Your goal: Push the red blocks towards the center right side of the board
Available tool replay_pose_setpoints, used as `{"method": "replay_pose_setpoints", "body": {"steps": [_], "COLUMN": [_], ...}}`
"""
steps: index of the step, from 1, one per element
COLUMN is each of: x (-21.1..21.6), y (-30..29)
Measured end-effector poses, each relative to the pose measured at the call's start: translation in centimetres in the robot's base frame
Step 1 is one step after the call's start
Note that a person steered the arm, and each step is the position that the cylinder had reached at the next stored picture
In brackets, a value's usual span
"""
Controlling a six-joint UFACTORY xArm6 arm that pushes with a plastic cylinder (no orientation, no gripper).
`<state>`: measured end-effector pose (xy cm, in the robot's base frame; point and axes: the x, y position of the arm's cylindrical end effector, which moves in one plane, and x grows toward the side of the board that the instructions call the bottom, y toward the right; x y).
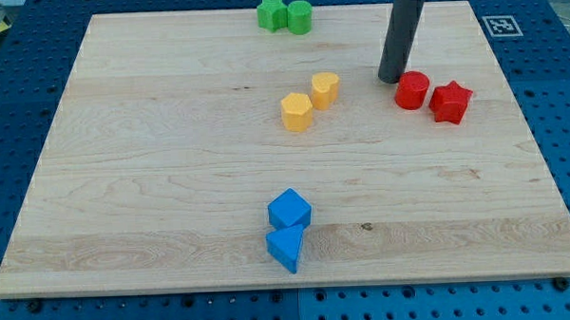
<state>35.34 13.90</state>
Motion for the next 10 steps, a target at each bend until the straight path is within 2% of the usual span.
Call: {"method": "replay_pose_setpoints", "body": {"steps": [2, 4, 6, 8, 10], "x": [0.5, 3.6, 4.1, 4.1, 4.1], "y": [-0.5, 5.2, 9.0, 9.1, 5.6]}}
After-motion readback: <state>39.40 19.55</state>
